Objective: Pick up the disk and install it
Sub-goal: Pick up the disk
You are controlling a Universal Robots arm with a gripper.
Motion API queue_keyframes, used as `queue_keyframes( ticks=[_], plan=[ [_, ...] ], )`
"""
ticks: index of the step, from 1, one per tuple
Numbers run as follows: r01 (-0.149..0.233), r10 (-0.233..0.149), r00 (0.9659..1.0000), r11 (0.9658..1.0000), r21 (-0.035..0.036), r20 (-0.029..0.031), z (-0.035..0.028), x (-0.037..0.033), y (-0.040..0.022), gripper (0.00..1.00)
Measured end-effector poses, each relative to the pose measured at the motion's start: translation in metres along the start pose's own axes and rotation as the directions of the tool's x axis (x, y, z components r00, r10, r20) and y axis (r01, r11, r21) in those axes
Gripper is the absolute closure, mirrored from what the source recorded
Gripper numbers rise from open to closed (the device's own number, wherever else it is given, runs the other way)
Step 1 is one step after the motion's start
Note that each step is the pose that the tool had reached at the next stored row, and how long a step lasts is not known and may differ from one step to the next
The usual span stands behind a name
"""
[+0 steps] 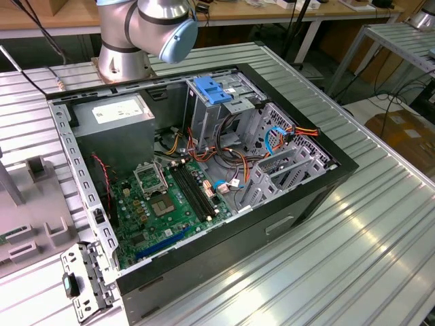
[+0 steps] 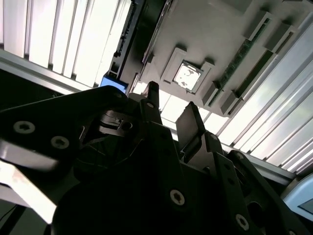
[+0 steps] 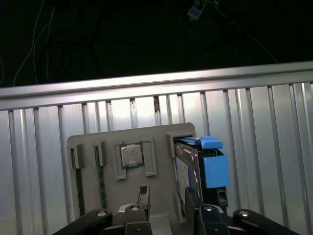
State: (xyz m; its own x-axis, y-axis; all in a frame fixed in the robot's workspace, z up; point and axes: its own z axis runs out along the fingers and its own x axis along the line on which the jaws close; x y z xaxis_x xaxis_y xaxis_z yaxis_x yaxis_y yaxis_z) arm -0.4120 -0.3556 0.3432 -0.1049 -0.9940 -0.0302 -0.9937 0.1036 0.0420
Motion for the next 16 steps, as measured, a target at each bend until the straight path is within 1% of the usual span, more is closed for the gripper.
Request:
queue_keyframes(
  ticks=[2, 3, 5, 7, 11, 16],
  plan=[
    [0.000, 0.000, 1.0000, 1.0000, 0.0001, 0.0000, -0.0031, -0.0003, 0.0001, 0.58],
    [0.000, 0.000, 1.0000, 1.0000, 0.0003, 0.0001, -0.0036, -0.0004, 0.0002, 0.58],
    [0.000, 0.000, 1.0000, 1.0000, 0.0001, 0.0000, -0.0038, -0.0015, 0.0003, 0.58],
    [0.000, 0.000, 1.0000, 1.0000, 0.0002, 0.0001, -0.0036, -0.0041, 0.0006, 0.58],
    [0.000, 0.000, 1.0000, 1.0000, 0.0001, 0.0011, -0.0029, -0.0099, 0.0012, 0.58],
    [0.000, 0.000, 1.0000, 1.0000, -0.0005, 0.0055, -0.0007, -0.0214, 0.0023, 0.58]
  ],
)
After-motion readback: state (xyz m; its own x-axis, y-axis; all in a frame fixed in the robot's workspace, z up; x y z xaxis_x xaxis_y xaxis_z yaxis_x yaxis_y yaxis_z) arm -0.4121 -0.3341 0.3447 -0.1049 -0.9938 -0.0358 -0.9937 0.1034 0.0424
